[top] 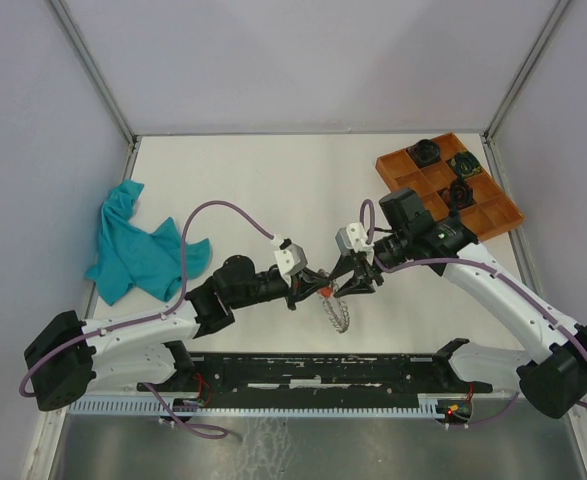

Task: Remove the keys from the keyring
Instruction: Remove the key from the keyring.

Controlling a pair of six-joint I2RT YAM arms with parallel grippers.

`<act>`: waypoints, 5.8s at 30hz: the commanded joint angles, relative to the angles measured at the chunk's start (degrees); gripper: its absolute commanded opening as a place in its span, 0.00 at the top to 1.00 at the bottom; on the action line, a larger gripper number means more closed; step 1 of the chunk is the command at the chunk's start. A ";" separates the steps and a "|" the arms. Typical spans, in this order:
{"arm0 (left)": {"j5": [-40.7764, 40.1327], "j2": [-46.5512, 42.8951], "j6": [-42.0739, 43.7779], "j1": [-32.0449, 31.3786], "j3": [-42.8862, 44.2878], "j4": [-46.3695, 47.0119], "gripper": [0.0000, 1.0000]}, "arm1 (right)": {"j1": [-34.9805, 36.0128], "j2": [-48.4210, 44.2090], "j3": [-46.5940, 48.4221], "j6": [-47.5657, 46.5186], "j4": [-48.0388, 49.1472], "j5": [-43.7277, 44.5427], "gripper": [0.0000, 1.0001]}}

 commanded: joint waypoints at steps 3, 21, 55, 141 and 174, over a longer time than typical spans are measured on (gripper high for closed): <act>2.18 -0.37 -3.82 -0.29 2.86 6.32 0.97 | 0.41 0.81 0.24 -1.63 1.31 2.01 0.54; 1.94 -0.15 -10.43 -0.27 1.11 11.05 0.97 | 1.03 0.67 2.43 -13.08 -8.88 0.51 0.57; 0.78 3.37 -13.72 -0.21 1.16 11.83 0.97 | 8.22 -0.48 3.12 -16.77 -9.70 14.09 0.57; -0.11 -2.08 -5.58 -0.28 -4.47 11.52 0.84 | 3.13 1.39 6.23 5.11 -5.18 12.31 0.99; 4.21 3.98 -5.28 -0.58 -5.74 22.22 0.68 | 6.73 4.04 11.94 5.33 -11.87 21.77 0.99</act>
